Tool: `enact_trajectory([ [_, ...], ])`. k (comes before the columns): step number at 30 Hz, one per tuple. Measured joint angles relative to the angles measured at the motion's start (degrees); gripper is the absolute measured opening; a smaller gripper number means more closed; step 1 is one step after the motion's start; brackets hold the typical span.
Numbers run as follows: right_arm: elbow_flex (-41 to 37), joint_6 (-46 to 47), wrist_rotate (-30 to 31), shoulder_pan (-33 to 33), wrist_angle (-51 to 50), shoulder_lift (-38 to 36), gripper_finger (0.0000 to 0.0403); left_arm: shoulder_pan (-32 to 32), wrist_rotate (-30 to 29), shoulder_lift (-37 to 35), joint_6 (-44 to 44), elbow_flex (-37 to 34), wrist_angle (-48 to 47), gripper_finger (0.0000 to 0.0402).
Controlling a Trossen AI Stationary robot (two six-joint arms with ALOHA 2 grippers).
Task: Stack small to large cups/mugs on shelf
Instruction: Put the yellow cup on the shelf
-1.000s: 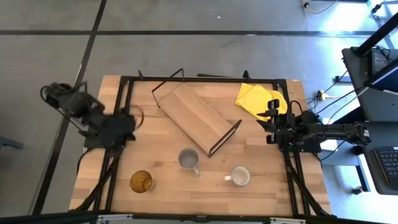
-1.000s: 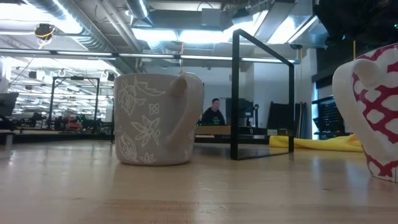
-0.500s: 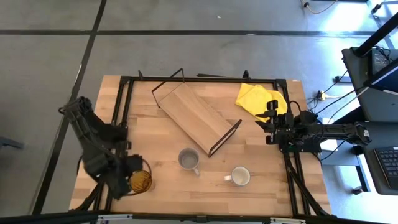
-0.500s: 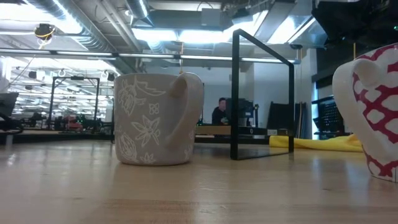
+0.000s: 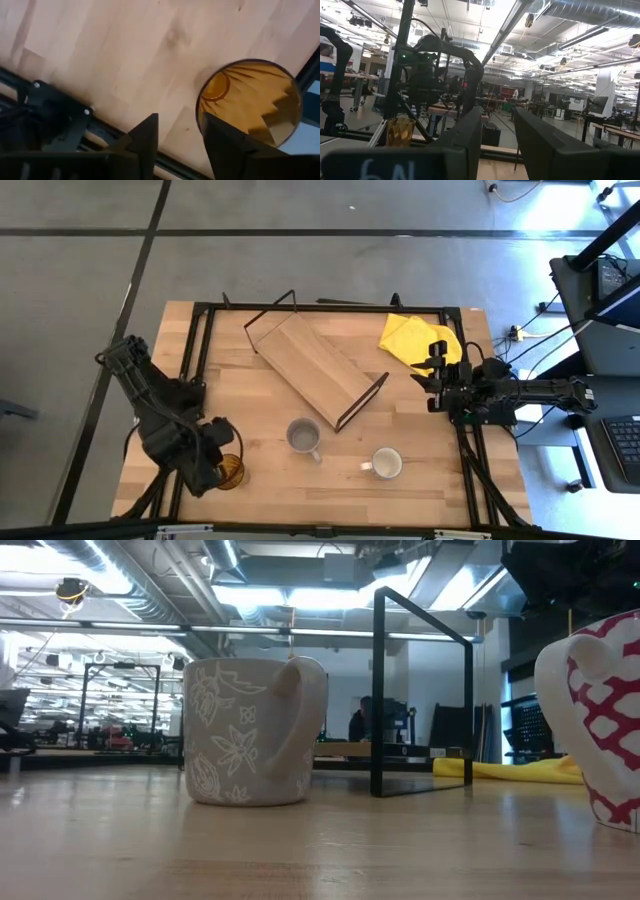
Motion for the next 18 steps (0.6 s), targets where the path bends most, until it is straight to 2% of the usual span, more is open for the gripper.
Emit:
enact_trajectory([
  [6, 0.0, -0.1, 0.0, 0.0, 0.0, 0.0, 0.0117, -2.8, -2.2, 0.1, -0.5, 0.0, 3.8, 0.0149],
  [12, 0.0, -0.2, 0.0, 0.0, 0.0, 0.0, 0.0117, -3.5, -2.2, 1.5, -0.9, -0.2, 3.7, 0.0149],
  [18, 0.0, -0.2, 0.0, 0.0, 0.0, 0.0, 0.0117, -3.1, -2.2, 2.0, -3.8, -4.8, 7.6, 0.0149],
])
